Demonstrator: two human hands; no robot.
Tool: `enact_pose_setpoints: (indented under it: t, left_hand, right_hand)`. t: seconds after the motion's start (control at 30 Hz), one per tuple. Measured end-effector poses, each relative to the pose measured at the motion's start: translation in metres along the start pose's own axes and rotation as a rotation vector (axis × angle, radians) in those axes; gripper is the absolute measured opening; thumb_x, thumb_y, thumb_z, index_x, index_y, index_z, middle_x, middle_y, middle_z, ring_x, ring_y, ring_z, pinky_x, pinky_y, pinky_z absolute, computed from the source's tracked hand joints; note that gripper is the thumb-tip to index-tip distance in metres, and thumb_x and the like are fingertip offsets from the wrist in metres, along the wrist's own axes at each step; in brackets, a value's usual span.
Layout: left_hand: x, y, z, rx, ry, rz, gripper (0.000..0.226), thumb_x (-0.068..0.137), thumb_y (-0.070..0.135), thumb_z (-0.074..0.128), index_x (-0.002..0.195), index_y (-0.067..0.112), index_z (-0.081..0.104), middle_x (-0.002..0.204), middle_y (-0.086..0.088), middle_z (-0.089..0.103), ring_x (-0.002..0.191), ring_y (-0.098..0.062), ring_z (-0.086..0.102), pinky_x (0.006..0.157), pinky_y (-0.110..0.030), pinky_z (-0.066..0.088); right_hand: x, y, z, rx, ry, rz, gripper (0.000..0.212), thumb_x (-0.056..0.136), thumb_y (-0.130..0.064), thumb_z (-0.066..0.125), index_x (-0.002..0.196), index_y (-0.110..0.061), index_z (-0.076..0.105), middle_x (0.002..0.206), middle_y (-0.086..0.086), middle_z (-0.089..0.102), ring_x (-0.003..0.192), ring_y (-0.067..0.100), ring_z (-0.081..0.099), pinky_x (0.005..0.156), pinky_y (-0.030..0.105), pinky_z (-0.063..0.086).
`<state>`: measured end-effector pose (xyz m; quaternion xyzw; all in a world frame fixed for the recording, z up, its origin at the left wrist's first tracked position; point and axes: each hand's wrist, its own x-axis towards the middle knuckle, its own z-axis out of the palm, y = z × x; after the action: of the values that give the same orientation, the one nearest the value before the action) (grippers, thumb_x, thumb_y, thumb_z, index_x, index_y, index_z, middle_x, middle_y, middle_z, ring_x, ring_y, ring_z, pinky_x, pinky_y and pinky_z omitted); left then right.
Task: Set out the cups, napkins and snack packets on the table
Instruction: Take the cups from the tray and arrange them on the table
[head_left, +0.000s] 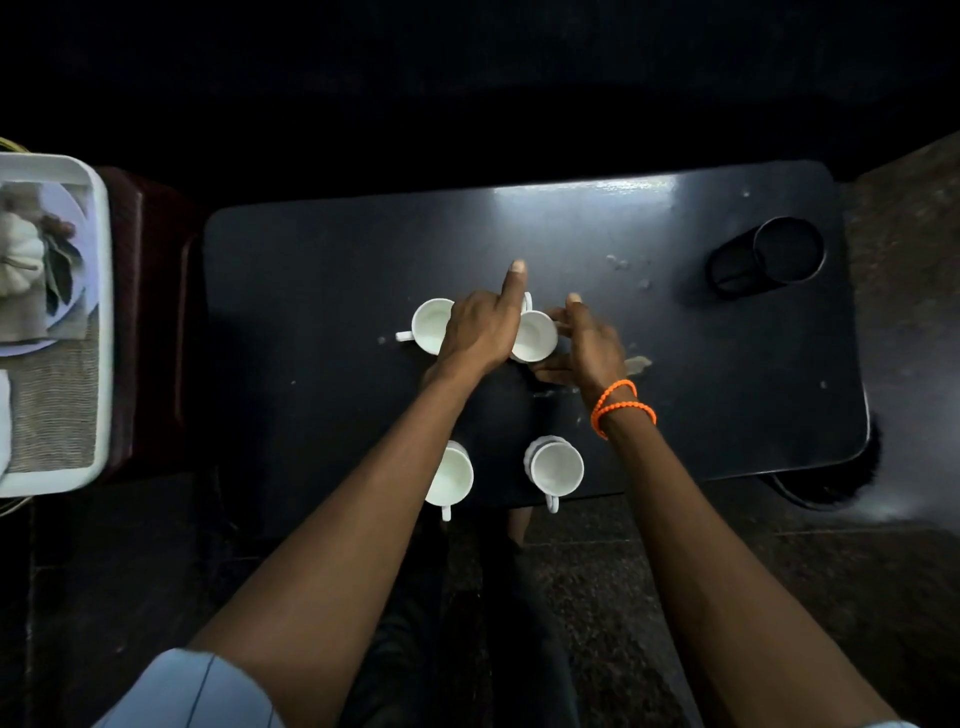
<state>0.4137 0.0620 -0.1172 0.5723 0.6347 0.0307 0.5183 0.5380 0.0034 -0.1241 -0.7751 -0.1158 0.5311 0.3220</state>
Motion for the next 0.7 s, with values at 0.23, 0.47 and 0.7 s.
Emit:
enact_pose_setpoints:
  t: [0.23,0.47,0.7]
  left_hand:
    - [-0.011,-0.005,0.002,-0.152,0.163,0.056,0.077,0.104,0.064,0.026,0.075,0.006,0.068,0.082,-0.014,0.073,0.092,-0.038,0.065,0.086,-0.044,0.049]
    - [-0.048,-0.044,-0.013,-0.347,0.623,-0.163,0.066,0.106,0.054,0.033,0.105,0.004,0.076,0.111,-0.017,0.076,0.109,-0.036,0.067,0.095,-0.044,0.048]
    - [-0.049,-0.070,-0.025,-0.620,0.269,-0.521,0.077,0.102,0.067,0.028,0.144,0.008,0.055,0.142,-0.016,0.059,0.124,-0.037,0.061,0.093,-0.043,0.057]
  right_hand:
    - [-0.006,0.004,-0.001,-0.132,0.119,-0.099,0.050,0.102,-0.051,0.043,0.099,-0.012,0.074,0.099,0.015,0.077,0.081,0.036,0.074,0.076,0.047,0.062]
    - [-0.024,-0.013,0.030,-0.343,0.316,-0.742,0.021,0.101,-0.021,0.055,0.100,-0.010,0.072,0.098,0.010,0.070,0.088,0.010,0.053,0.081,0.010,0.039]
    - [-0.034,-0.011,0.085,-0.536,-0.176,-0.590,0.042,0.104,-0.022,0.049,0.143,-0.013,0.057,0.148,0.008,0.057,0.138,0.023,0.051,0.117,0.032,0.037]
